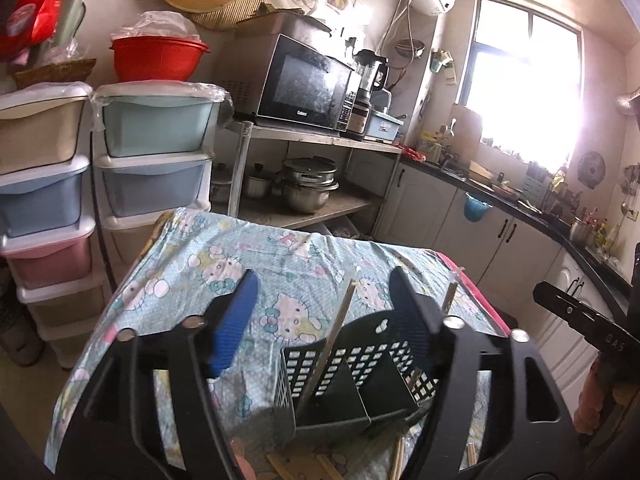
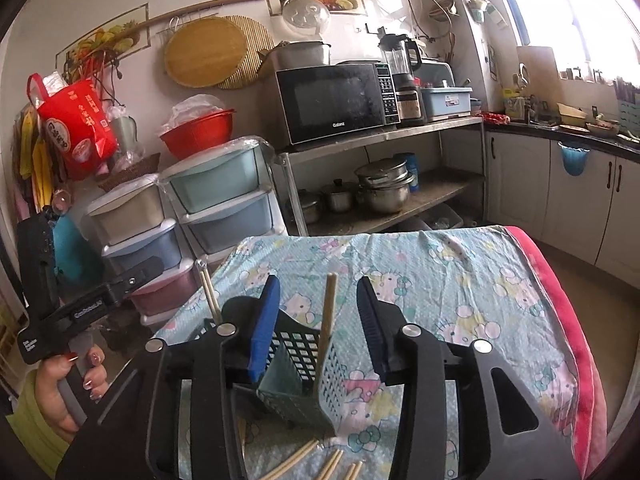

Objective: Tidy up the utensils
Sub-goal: 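Lower the chopsticks into the caddy and open both tools, then withdraw both tools from the caddy toward the remaining chopsticks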

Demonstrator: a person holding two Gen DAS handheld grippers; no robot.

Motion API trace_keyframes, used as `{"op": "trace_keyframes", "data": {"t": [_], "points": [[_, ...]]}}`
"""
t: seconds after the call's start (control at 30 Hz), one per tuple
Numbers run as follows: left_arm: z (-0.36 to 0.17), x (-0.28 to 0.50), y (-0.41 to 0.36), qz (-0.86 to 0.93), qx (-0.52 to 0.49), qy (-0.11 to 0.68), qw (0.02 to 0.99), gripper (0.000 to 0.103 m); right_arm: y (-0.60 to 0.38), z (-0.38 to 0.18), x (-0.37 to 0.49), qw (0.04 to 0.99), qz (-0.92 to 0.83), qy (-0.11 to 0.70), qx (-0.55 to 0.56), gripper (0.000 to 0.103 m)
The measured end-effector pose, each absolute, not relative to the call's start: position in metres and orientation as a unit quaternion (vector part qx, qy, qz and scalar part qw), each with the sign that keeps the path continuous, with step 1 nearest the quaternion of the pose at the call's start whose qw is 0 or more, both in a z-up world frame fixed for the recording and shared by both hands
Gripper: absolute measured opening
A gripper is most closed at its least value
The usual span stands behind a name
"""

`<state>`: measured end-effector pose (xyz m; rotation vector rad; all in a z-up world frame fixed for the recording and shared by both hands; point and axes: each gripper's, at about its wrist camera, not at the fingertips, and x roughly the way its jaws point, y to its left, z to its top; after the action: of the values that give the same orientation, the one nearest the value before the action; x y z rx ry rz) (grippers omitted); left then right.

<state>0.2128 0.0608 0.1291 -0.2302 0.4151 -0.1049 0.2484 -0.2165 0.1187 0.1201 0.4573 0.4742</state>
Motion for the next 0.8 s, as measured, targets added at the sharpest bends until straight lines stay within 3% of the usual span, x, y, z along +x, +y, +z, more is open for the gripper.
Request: {"op": "trace_keyframes", "data": {"t": [0.17, 0.23, 0.4, 0.8], "points": [[0.126, 0.200, 0.060, -0.053, -0.114, 0.199, 0.972, 0.089, -0.221, 0.113, 0.241, 0.945, 0.229, 0.228, 0.055, 0.047], [0.126, 0.196, 0.059, -0.055, -0.115, 0.198, 0.972, 0.092, -0.222, 0.111, 0.239, 0.945, 0.228, 0.229, 0.052, 0.050], [0.123, 0.186, 0.056, -0.054, -0.112, 0.198, 0.972, 0.092, -0.225, 0.106, 0.229, 0.946, 0.227, 0.229, 0.048, 0.056], [0.105, 0.165, 0.053, -0.055, -0.119, 0.215, 0.968, 0.092, -0.230, 0.087, 0.209, 0.942, 0.228, 0.244, 0.033, 0.056]]}}
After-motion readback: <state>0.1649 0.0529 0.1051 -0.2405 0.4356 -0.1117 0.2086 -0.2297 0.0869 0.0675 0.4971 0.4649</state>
